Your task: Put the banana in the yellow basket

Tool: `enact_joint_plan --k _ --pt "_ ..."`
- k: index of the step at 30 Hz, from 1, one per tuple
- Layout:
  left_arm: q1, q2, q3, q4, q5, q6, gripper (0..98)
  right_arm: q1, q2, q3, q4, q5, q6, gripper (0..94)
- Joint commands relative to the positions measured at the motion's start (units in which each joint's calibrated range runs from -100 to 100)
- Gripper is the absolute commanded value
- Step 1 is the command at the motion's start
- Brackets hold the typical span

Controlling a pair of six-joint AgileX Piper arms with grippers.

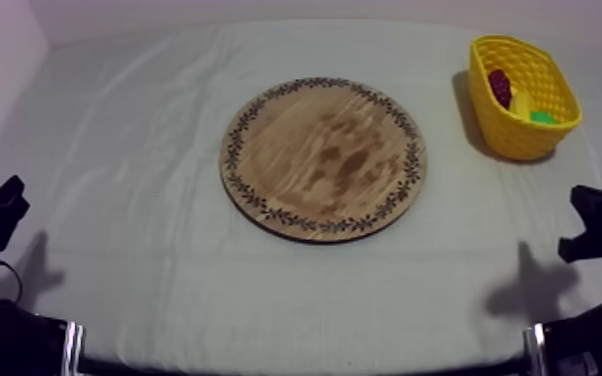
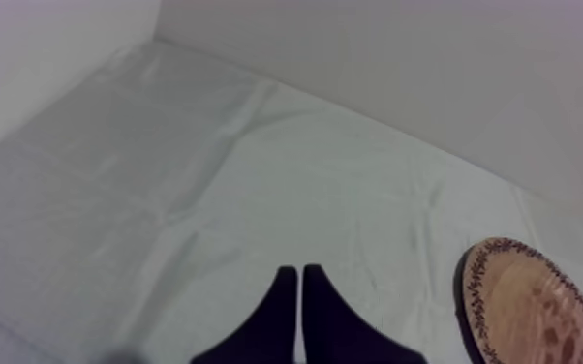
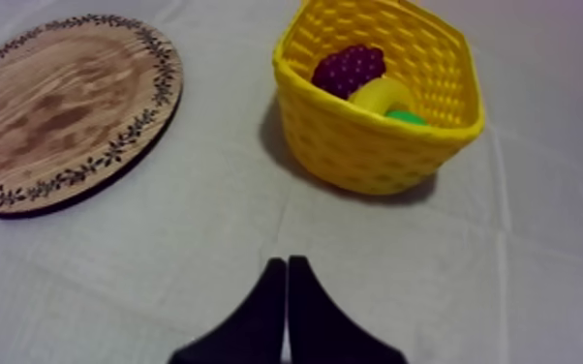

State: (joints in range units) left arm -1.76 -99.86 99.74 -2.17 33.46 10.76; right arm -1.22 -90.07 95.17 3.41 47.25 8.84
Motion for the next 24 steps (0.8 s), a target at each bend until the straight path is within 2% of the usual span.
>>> enact_joint_plan --k 1,6,10,13,24 --pt "-0.01 0.03 0.04 0.00 0.01 0.00 0.1 0.20 -4.52 0.82 -0.89 -0.05 0.94 0.8" --pt "-0.01 0.03 0.04 0.00 0.01 -0.02 0.1 0.68 -5.42 1.72 -1.99 -0.45 1.17 0.7" --pt "-0.01 0.03 0.04 0.00 0.01 0.00 0.1 1.63 -5.56 3.63 -3.80 -7.04 -1.35 0.6" --pt "-0.01 0.03 0.04 0.00 0.01 -0.01 0.1 1.92 -5.59 4.27 -4.52 -9.66 -1.58 0.6" --pt "-0.01 0.03 0.04 0.00 0.01 -0.04 0.1 2.06 -5.60 4.60 -4.89 -10.94 0.66 0.6"
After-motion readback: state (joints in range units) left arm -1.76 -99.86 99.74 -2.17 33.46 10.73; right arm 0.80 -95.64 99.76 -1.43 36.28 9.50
